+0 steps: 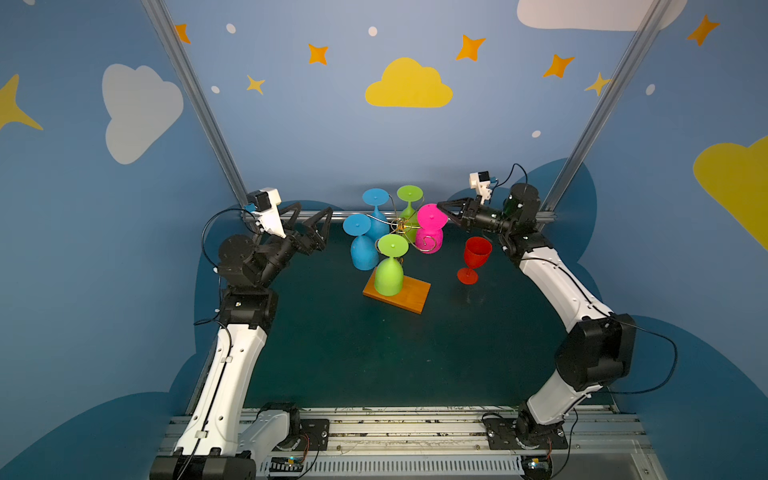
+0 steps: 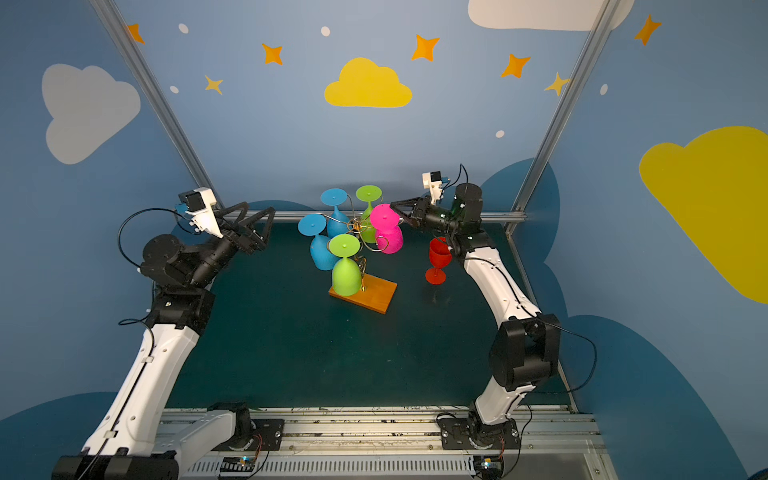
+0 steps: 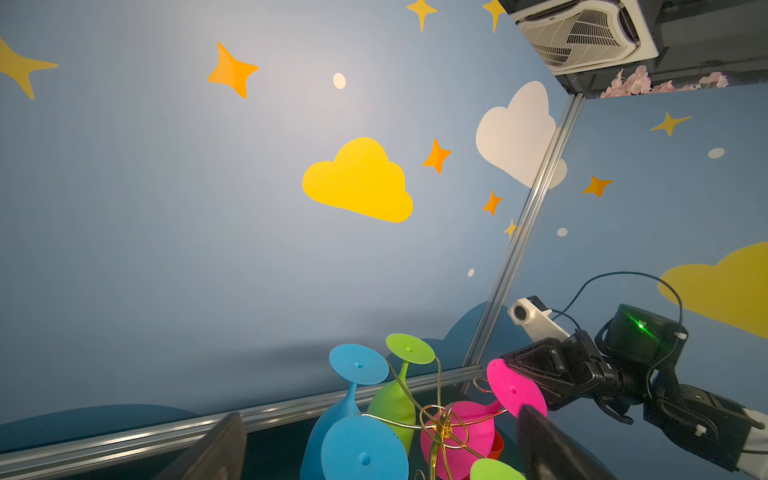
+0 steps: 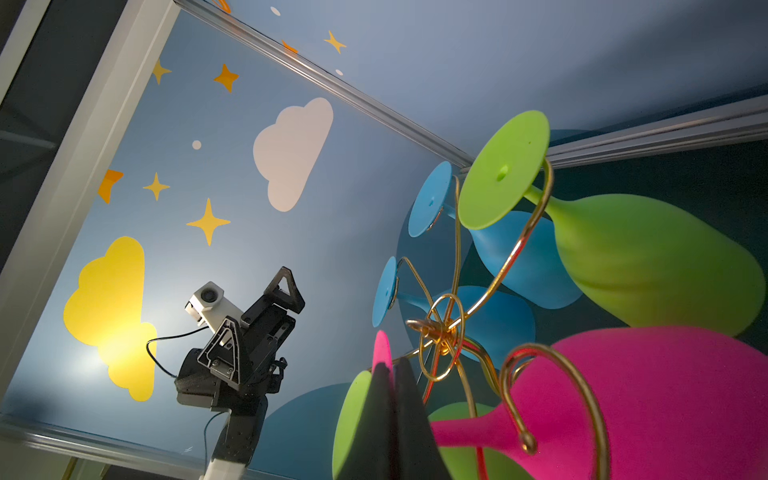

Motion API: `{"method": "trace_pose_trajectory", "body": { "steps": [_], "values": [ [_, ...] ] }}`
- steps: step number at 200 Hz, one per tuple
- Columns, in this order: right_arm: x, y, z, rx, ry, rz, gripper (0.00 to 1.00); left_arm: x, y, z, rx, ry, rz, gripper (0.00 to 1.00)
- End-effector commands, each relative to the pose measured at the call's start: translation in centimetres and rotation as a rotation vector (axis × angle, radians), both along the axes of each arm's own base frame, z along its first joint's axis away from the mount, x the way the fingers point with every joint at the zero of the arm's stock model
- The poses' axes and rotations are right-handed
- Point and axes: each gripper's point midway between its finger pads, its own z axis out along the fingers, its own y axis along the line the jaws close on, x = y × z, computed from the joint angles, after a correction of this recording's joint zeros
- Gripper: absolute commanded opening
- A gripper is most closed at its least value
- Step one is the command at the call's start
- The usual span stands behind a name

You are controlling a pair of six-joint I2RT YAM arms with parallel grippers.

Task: Take the wine glass off the wine glass rack
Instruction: 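Close the right gripper on the magenta foot and pull it off the rack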

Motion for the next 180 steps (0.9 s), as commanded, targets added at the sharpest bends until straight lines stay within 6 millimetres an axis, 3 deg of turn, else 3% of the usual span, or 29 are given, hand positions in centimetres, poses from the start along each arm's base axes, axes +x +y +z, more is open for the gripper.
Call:
{"method": "trace_pose_trajectory", "body": {
  "steps": [1,88,180],
  "values": [
    [0.5,0.6,0.9,0.004,-0.03,0.009,0.0,-0.4,0.1,0.2,-0.001,-0.015,0.01,0.99],
    [4.9,-0.2,1.0,0.012,-0.034,-0.034,0.0,-0.5,0.2,0.4,0.003,-0.02,0.016,0.99],
    [6.0,-4.0,2.0,0.029,-0.043,-0.107,0.0,-0.2,0.2,0.1,0.002,-0.012,0.015,0.99]
  ]
}}
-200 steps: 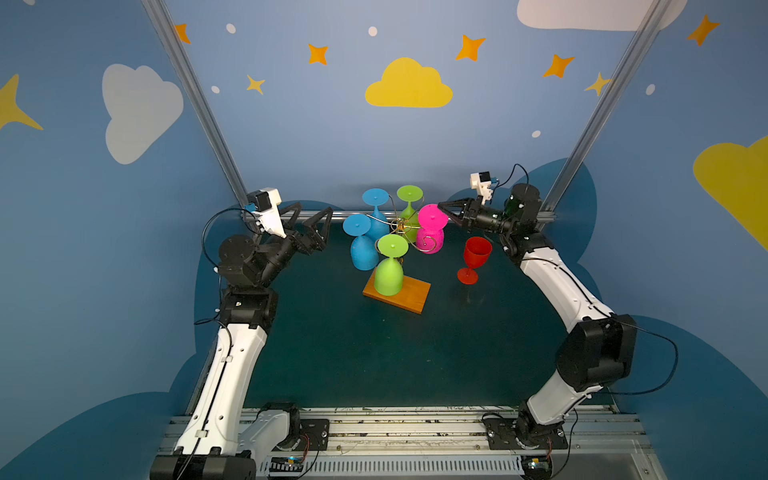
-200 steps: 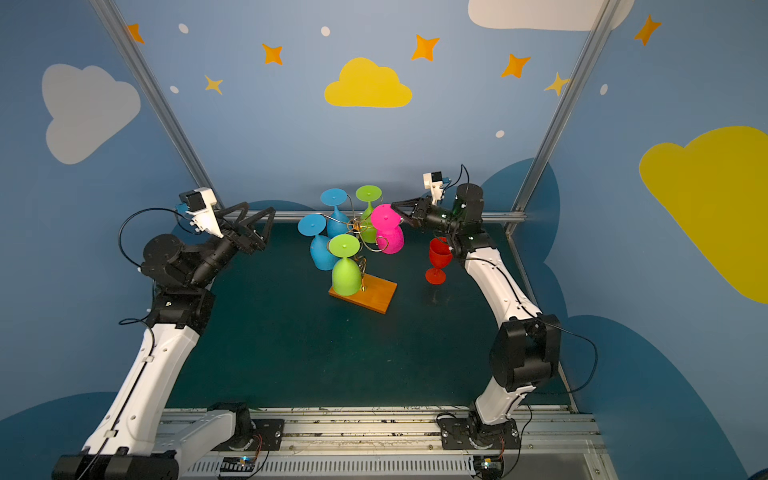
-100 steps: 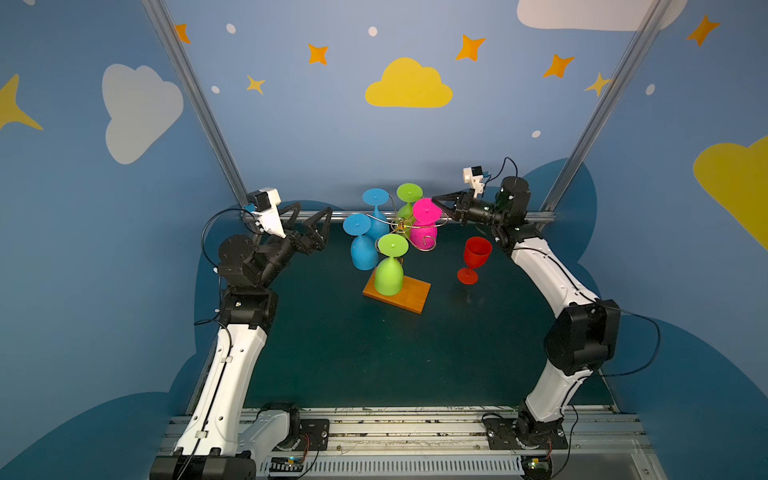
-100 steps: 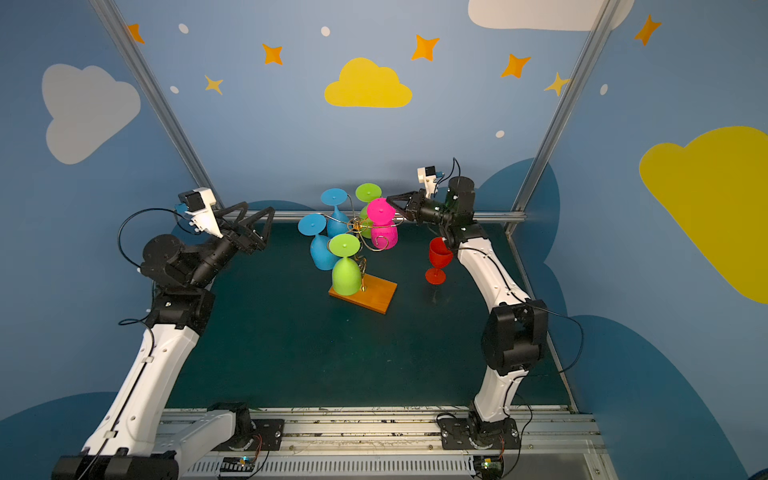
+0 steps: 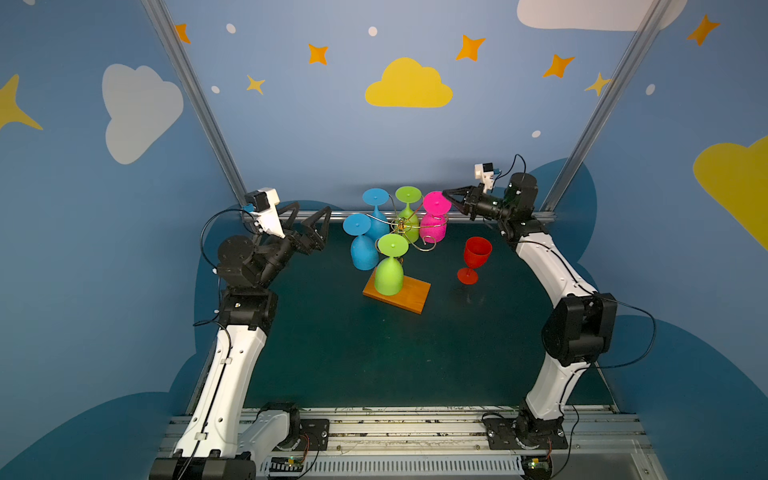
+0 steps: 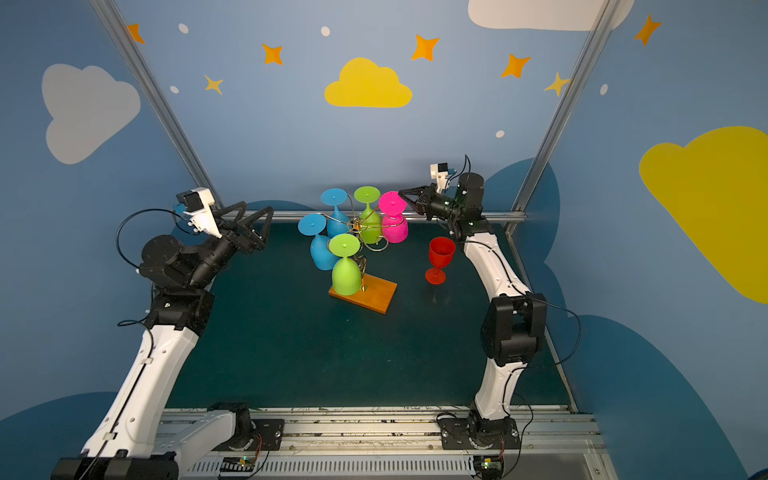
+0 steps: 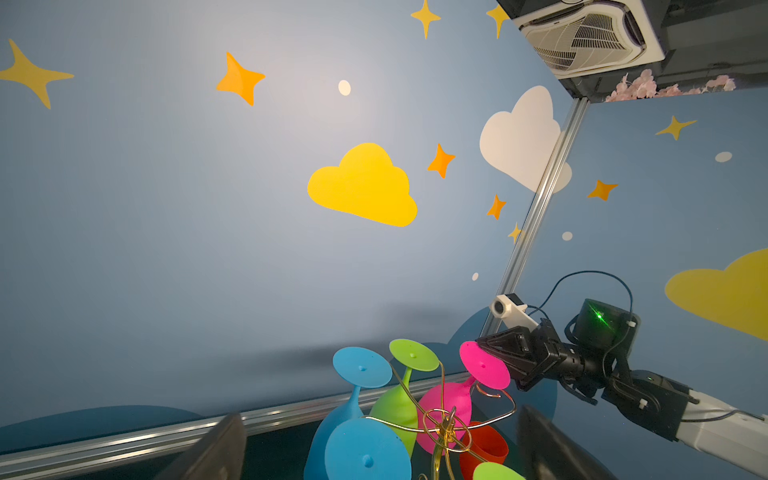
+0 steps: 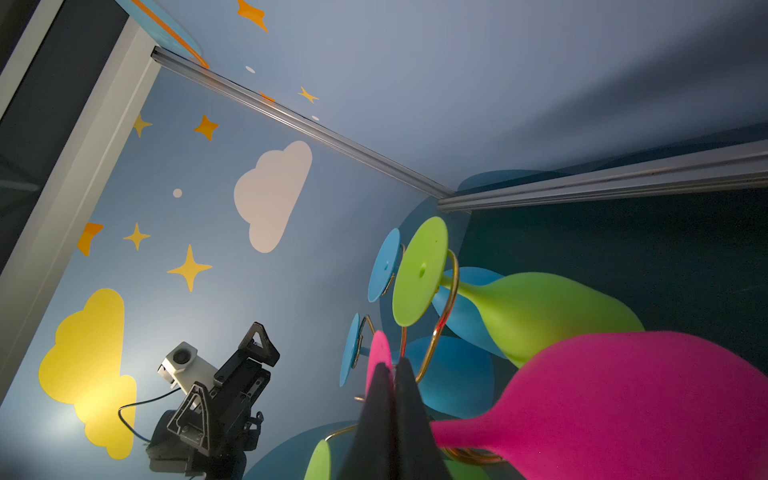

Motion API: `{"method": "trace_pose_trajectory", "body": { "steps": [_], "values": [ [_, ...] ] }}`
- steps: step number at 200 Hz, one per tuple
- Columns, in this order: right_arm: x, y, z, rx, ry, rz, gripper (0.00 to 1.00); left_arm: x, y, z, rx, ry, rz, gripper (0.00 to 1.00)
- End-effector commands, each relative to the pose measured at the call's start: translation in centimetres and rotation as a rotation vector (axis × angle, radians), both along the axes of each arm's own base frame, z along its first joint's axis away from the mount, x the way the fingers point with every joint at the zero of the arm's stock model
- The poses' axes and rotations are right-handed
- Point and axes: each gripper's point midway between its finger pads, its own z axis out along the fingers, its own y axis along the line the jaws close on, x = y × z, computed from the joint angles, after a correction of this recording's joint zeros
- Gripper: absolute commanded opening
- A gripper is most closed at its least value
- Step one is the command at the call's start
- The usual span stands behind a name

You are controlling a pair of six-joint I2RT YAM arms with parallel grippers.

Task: Take the wine glass off the wine glass rack
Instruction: 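Close the right gripper on the magenta foot and pull it off the rack, then raise the magenta glass with the right gripper while the left gripper reaches toward it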

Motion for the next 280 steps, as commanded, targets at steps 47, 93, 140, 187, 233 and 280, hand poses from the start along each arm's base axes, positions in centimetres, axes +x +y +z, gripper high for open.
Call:
{"method": "trace_pose_trajectory", "body": {
  "steps": [47,93,140,187,233,280],
  "values": [
    [-1.2,-3.8,3.4,0.016,-0.091,-0.063,0.0,0.1,-0.3,-0.1,-0.005,0.003,-0.018,0.99],
    [-3.8,-5.7,5.1,-0.021,-0.151,-0.108,0.0,0.8,-1.0,-0.3,-0.022,0.05,-0.076,0.99],
    [-7.8,-6.7,7.6,-0.125,-0.268,-0.175,0.0,1.7,-4.1,-0.2,-0.043,0.146,-0.31,0.87],
    [-11.4,-6.8,10.5,-0.216,-0.421,-0.212,0.0,2.0,-7.9,0.6,-0.12,0.226,-0.653,0.82],
    [-14.3,-4.7,12.5,-0.296,-0.563,-0.155,0.0,1.0,-12.5,1.6,-0.08,0.256,-0.857,0.76],
    [-16.0,-3.0,13.8,-0.31,-0.644,-0.115,0.0,-1.0,-18.3,1.7,-0.02,0.278,-1.028,0.73]
  ]
}}
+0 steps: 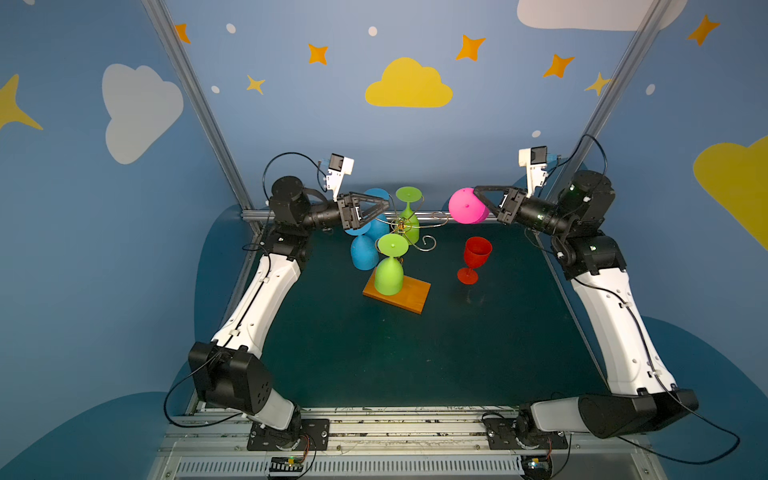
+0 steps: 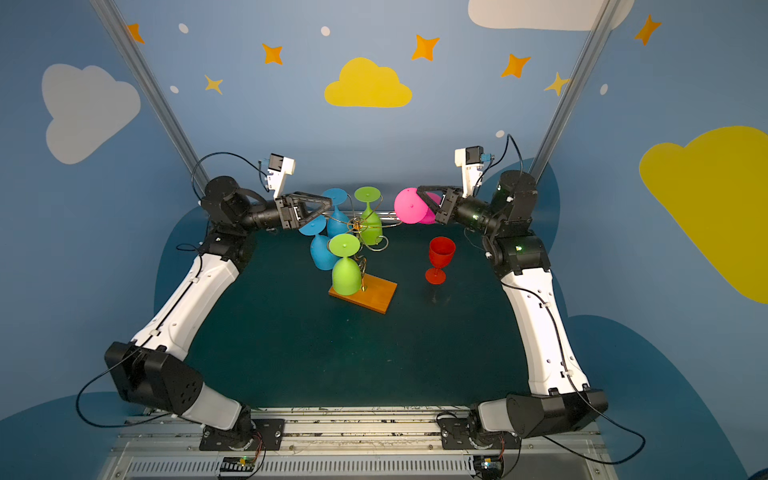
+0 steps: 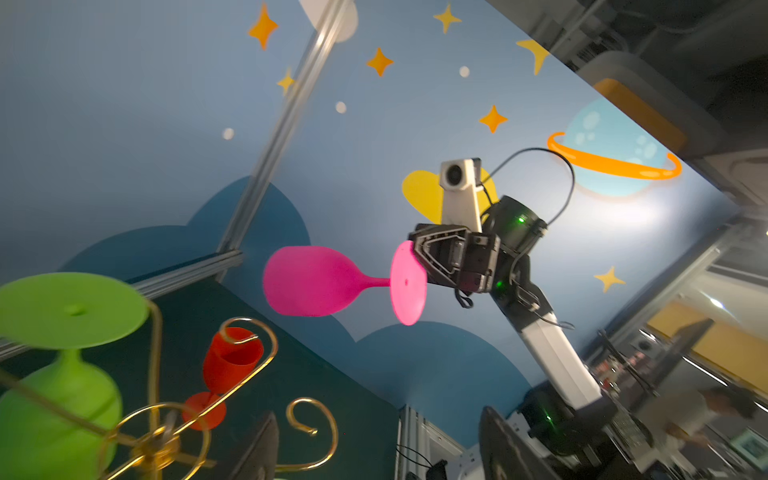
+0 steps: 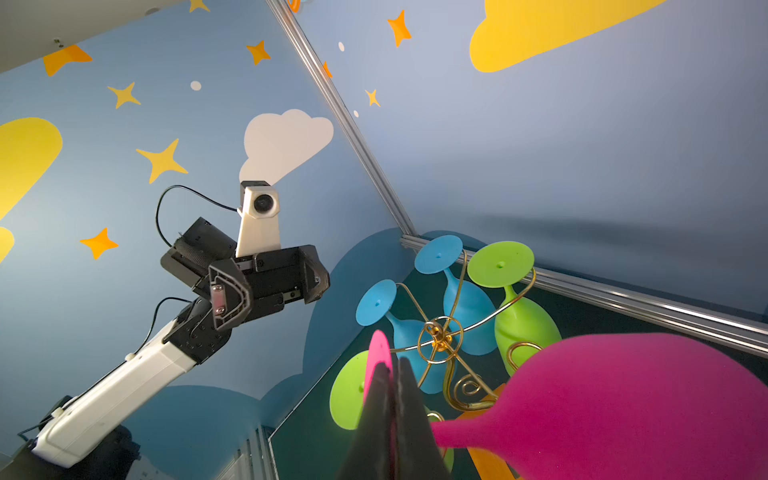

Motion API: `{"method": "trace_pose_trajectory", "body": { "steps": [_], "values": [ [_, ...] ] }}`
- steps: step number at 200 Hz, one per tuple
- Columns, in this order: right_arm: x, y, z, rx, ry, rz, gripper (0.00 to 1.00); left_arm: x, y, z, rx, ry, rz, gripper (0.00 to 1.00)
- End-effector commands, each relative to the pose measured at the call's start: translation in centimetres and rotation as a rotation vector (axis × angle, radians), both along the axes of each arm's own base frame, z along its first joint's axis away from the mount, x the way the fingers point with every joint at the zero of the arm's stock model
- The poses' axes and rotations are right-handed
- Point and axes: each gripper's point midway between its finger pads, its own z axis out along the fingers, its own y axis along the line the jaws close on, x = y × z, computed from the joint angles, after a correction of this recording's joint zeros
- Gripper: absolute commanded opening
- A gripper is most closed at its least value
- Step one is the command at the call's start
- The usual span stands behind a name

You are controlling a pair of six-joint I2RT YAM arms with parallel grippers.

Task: Take the wine glass off the wine glass rack
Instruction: 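Raise the magenta glass with the right gripper while the left gripper reaches toward it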

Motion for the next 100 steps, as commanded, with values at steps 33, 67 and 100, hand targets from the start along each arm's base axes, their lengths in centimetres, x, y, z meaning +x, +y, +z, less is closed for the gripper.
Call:
{"method": "trace_pose_trajectory", "body": {
  "steps": [33,67,100],
  "values": [
    [-2.5,1.3,2.6,-0.017,-0.115,0.048,0.0,-1.2,-4.2,0.4,0.002,-0.003,-0.161,0.71],
    [-3.1,2.3,2.8,-0.008,-0.12,0.085,0.0,-0.9,-6.5,-0.1,0.001,0.013,-0.213,0.68],
    [-3.7,3.1,2.9,-0.003,-0.124,0.111,0.0,-0.7,-8.0,0.0,-0.008,0.023,-0.25,0.64]
  ]
}}
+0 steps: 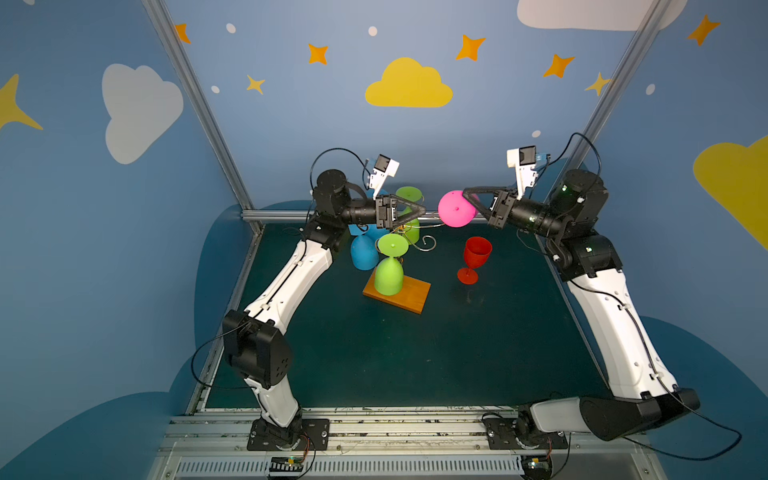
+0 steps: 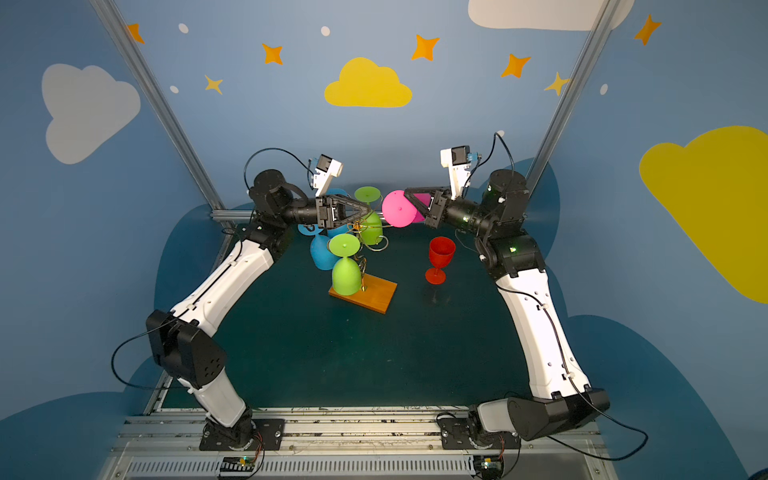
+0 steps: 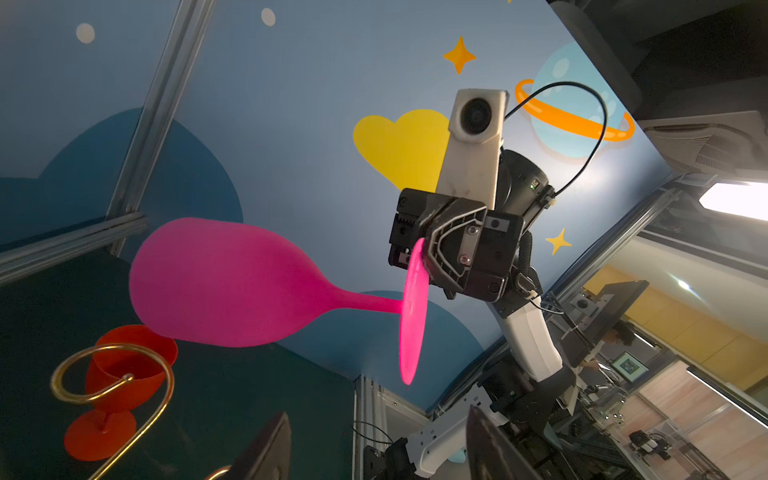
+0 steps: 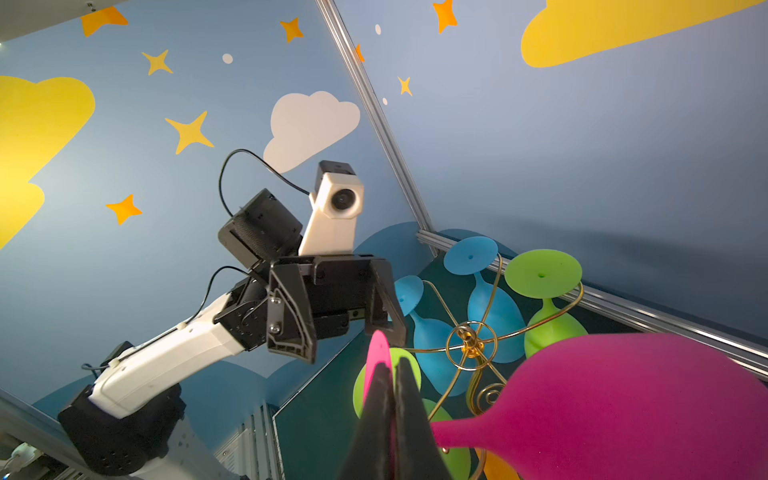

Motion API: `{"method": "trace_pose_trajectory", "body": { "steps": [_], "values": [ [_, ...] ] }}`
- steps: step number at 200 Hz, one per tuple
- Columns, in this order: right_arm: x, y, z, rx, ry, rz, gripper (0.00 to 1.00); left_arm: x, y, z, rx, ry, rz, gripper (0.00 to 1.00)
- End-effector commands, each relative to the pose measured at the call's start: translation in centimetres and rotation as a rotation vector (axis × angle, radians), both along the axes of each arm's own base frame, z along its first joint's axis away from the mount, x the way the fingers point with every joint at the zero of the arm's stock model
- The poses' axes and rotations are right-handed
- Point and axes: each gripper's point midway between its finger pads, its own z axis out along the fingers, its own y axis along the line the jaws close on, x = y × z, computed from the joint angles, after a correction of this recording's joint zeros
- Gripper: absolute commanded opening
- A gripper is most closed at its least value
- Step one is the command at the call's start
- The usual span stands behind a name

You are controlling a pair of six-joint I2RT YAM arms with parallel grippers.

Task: Take the wine glass off the wine glass rack
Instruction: 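Raise the magenta glass with the right gripper while the left gripper reaches toward it, then grasp the magenta glass's foot with left gripper while right gripper releases and withdraws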

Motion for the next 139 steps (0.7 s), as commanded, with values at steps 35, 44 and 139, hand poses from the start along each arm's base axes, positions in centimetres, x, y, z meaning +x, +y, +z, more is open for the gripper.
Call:
{"method": "trace_pose_trajectory", "body": {
  "steps": [35,44,139],
  "values": [
    [-1.8,1.0,2.2,0.017,-0.077,0.044,0.0,-1.7,-1.6,2.7,-0.041,-0.056,-0.084,0.62],
    [-1.9,1.2,2.1,0.016,-0.077,0.048,0.0,-1.9,-1.8,2.8,-0.042,-0.056,-0.092,0.61],
    [-1.7,2.3,2.1,0.01,-0.083,0.061,0.0,-3.4,-3.1,2.4,-0.028,-0.039,-0.157,0.37]
  ]
}}
